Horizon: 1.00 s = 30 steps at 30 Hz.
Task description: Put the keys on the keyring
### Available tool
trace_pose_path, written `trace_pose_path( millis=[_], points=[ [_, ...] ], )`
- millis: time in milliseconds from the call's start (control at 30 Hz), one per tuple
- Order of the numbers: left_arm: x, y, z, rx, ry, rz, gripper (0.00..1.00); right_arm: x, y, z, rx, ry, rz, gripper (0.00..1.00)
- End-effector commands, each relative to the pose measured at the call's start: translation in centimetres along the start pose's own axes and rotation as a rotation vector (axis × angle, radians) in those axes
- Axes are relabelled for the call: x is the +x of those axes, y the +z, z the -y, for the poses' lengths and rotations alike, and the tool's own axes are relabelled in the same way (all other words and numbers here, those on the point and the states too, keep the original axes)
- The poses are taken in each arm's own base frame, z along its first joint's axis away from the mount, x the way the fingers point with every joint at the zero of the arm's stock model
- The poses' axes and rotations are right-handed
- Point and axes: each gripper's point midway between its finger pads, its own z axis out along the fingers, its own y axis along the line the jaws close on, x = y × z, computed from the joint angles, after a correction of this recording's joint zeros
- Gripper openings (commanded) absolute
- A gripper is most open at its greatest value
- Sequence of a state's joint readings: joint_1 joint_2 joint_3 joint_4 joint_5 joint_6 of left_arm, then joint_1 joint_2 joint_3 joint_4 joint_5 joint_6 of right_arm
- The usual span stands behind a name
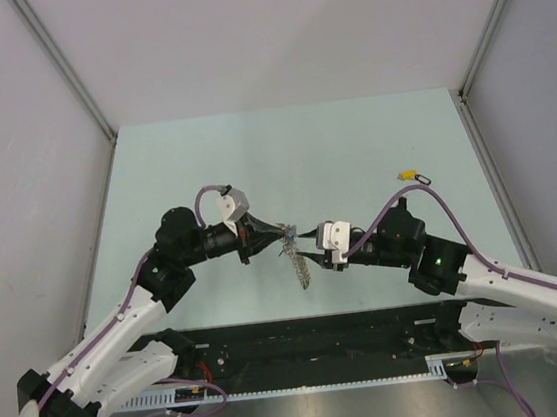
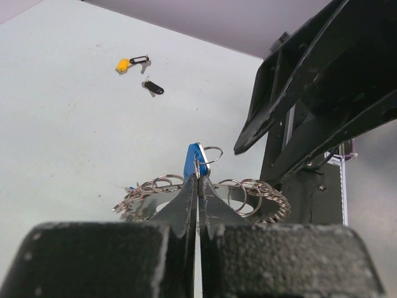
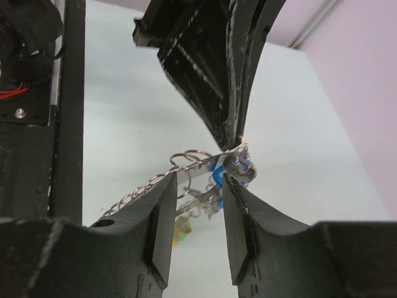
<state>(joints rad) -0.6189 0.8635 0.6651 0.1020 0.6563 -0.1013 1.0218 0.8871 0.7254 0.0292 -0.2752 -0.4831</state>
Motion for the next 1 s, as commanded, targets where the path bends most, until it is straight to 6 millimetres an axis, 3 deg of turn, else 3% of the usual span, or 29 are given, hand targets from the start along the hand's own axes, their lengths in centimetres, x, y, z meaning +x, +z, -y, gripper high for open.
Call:
trace_pose_path(
  millis=[0,300,700,767,967],
  points=[
    [-2.8,-0.2,0.2,-0.006,0.058,0.053,0.00,-2.8,-0.1,1.8,0.097,-0.069,0.077,0.41],
    [-2.8,-0.3,0.4,-0.002,0.071,0.028,0.00,-3.2,1.3,3.3,0.140,-0.110,0.058,0.39],
    [-2.7,-0.1,0.8,0.013,0.074,0.017,0.00,-2.9,2.3,3.8,0.153,-0.115,0.047,0.34],
    [-2.8,-0.1,0.8,0.013,0.078,0.017,0.00,-2.7,2.4,3.8,0.153,-0.114,0.043,0.32],
    [-3.0,-0.1,0.9,0.015,0.079,0.021,0.00,-2.3,2.3,3.7,0.151,-0.110,0.025,0.06]
  ],
)
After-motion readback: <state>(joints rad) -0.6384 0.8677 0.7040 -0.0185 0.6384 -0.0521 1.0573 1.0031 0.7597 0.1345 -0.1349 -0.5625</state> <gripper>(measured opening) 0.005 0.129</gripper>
